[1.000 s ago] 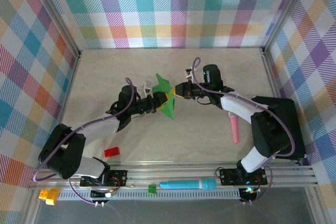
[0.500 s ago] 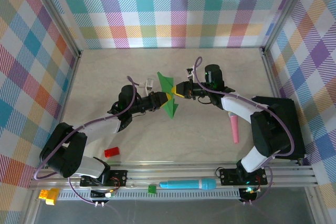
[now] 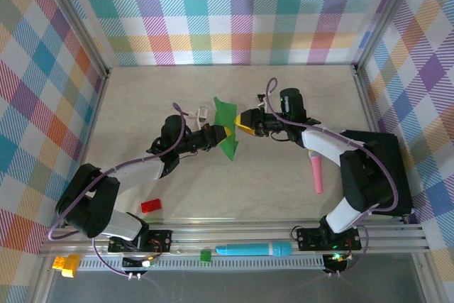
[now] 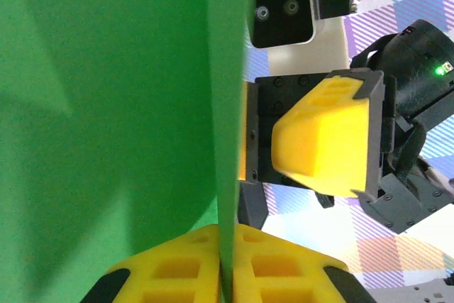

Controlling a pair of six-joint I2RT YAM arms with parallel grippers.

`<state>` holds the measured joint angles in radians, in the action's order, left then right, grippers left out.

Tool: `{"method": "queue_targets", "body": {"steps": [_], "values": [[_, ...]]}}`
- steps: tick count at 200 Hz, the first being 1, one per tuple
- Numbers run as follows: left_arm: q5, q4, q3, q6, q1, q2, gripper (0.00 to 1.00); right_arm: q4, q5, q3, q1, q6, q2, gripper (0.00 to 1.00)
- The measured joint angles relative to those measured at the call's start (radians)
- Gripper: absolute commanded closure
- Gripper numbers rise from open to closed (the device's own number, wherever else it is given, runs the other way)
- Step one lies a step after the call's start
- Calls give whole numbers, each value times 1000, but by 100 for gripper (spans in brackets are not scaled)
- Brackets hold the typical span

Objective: Fold a paper plane with a square sheet of paper (pick it up from the middle)

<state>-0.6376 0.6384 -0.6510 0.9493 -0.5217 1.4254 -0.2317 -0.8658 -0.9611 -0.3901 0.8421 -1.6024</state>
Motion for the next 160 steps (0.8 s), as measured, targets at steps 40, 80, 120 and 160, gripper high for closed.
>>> {"method": "queue_targets", "body": {"steps": [40,80,120,160], "values": [[45,-202,-47,-112,0,-6,90,169,132,1,27,-103,97,38],[217,-624,-240,-332,-21,-9,89,374,346,-1,32,-217,179,38],[541,-1001,-486,-537,-125,68,90,542,571,0,53,-256,213,38],[922,-1238,-608,-625,-191,244,91,595,706,45,83,-251,290,37]]}}
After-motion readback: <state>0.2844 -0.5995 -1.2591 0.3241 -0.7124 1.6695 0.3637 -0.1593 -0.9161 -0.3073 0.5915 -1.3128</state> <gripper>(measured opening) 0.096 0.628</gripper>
